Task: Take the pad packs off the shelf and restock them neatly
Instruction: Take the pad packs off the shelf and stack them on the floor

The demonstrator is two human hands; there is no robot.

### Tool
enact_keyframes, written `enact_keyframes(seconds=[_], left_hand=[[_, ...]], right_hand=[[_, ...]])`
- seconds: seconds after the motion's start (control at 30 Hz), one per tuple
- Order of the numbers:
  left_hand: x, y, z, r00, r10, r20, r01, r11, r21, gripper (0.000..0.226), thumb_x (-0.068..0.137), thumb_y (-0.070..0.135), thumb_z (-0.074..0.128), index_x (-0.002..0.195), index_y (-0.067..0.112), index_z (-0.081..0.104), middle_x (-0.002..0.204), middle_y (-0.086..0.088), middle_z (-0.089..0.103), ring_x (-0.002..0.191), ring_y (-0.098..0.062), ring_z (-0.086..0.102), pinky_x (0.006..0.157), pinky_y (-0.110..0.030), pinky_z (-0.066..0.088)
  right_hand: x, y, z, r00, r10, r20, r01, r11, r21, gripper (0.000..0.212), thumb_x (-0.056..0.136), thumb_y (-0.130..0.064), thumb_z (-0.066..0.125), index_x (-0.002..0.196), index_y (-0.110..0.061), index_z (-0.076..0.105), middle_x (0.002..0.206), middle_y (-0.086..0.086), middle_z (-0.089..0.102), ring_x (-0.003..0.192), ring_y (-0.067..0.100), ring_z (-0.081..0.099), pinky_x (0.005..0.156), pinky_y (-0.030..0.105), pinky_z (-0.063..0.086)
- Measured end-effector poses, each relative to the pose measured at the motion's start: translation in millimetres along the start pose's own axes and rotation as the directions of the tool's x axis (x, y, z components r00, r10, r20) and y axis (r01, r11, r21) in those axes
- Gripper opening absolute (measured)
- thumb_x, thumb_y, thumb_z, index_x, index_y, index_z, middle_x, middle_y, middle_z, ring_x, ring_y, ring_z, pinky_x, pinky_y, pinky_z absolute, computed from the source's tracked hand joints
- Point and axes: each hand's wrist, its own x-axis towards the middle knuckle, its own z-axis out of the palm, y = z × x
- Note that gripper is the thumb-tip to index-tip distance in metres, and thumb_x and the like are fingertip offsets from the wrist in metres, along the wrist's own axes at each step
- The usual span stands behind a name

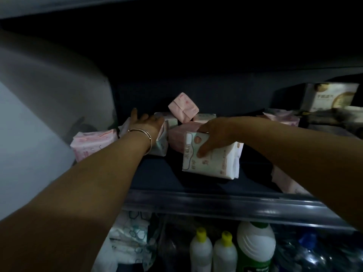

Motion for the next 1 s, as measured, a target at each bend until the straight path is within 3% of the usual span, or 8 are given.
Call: enact_keyframes(seconds=[0.1, 0.17, 0.3, 0.5, 0.63, 0.77, 0.87, 1.0], left_hand=[[-7.1, 1.4, -9.9, 0.998, 0.053, -0.041, -0.052, 0.998, 0.028, 0.082, 0.079, 0.032, 0.068, 0.146, 0.019, 0.022, 0.147, -0.007, 0.032, 0.133, -0.028, 0.031, 0.116, -0.05, 0.01], [-12.4, 1.9, -16.9, 0.996, 0.078, -0.05, -0.075, 0.996, 0.056, 0.082, 0.077, 0.03, 0.07, 0.145, 0.022, 0.025, 0.147, -0.006, 0.032, 0.134, -0.028, 0.029, 0.116, -0.05, 0.011], [-25.6, 8.1, -33.1, 0.99, 0.11, -0.086, -0.104, 0.991, 0.08, 0.082, 0.074, 0.032, 0.073, 0.143, 0.025, 0.029, 0.141, -0.002, 0.037, 0.131, -0.025, 0.032, 0.115, -0.048, 0.014], [-62.8, 21.0, -69.9, 0.989, 0.142, -0.048, -0.142, 0.99, -0.002, 0.079, 0.063, 0.035, 0.08, 0.131, 0.025, 0.041, 0.128, -0.001, 0.047, 0.121, -0.023, 0.039, 0.107, -0.045, 0.022], [-106.5, 36.7, -91.1, 0.985, 0.171, -0.024, -0.172, 0.985, -0.027, 0.078, 0.063, 0.039, 0.079, 0.129, 0.023, 0.041, 0.123, -0.004, 0.048, 0.115, -0.024, 0.041, 0.099, -0.042, 0.027], [-158.1, 58.9, -108.4, 0.975, 0.221, 0.034, -0.216, 0.969, -0.121, 0.09, 0.061, 0.041, 0.08, 0.136, 0.025, 0.033, 0.121, -0.003, 0.047, 0.108, -0.023, 0.042, 0.089, -0.037, 0.033], [-198.2, 88.3, -108.2, 0.958, 0.266, 0.106, -0.235, 0.942, -0.241, 0.079, 0.056, 0.04, 0.084, 0.122, 0.022, 0.044, 0.121, -0.004, 0.05, 0.103, -0.022, 0.047, 0.085, -0.035, 0.041], [-254.0, 146.9, -82.2, 0.921, 0.331, 0.205, -0.291, 0.935, -0.202, 0.084, 0.065, 0.043, 0.079, 0.133, 0.016, 0.038, 0.132, -0.008, 0.045, 0.12, -0.026, 0.041, 0.093, -0.033, 0.037]], right_hand=[[-8.4, 5.4, -1.8, 0.999, -0.003, 0.045, 0.004, 0.999, -0.035, 0.081, 0.077, -0.05, 0.068, 0.145, -0.034, 0.026, 0.14, -0.001, 0.044, 0.123, 0.022, 0.048, 0.098, 0.033, 0.043], [-13.7, 8.8, 3.3, 0.999, 0.014, 0.031, -0.014, 1.0, 0.025, 0.093, 0.069, -0.05, 0.076, 0.145, -0.031, 0.025, 0.138, 0.0, 0.045, 0.118, 0.023, 0.051, 0.096, 0.036, 0.048], [-29.9, 9.7, 9.1, 0.991, 0.032, -0.127, -0.021, 0.996, 0.087, 0.069, 0.064, -0.043, 0.083, 0.118, -0.016, 0.051, 0.113, 0.002, 0.057, 0.095, 0.019, 0.055, 0.085, 0.032, 0.051], [-80.6, 9.0, 4.8, 0.965, 0.012, -0.262, -0.01, 1.0, 0.007, 0.071, 0.063, -0.044, 0.082, 0.121, -0.017, 0.051, 0.117, 0.002, 0.057, 0.107, 0.023, 0.054, 0.098, 0.04, 0.043], [-133.1, 8.6, 13.0, 0.96, -0.01, -0.278, 0.003, 1.0, -0.023, 0.071, 0.063, -0.044, 0.082, 0.119, -0.015, 0.051, 0.115, 0.004, 0.055, 0.105, 0.025, 0.052, 0.094, 0.04, 0.042], [-192.3, 11.7, 32.5, 0.97, -0.021, -0.243, 0.022, 1.0, 0.002, 0.067, 0.064, -0.042, 0.081, 0.117, -0.016, 0.051, 0.109, 0.003, 0.055, 0.095, 0.02, 0.049, 0.089, 0.036, 0.04], [-234.3, 18.6, 62.6, 0.984, -0.006, -0.176, 0.014, 0.999, 0.041, 0.067, 0.065, -0.04, 0.082, 0.117, -0.016, 0.048, 0.103, 0.0, 0.051, 0.091, 0.019, 0.048, 0.079, 0.031, 0.039], [-274.9, 34.8, 127.3, 1.0, 0.014, 0.008, -0.014, 1.0, 0.019, 0.069, 0.066, -0.04, 0.081, 0.121, -0.015, 0.046, 0.115, 0.005, 0.054, 0.091, 0.018, 0.048, 0.077, 0.03, 0.043]])
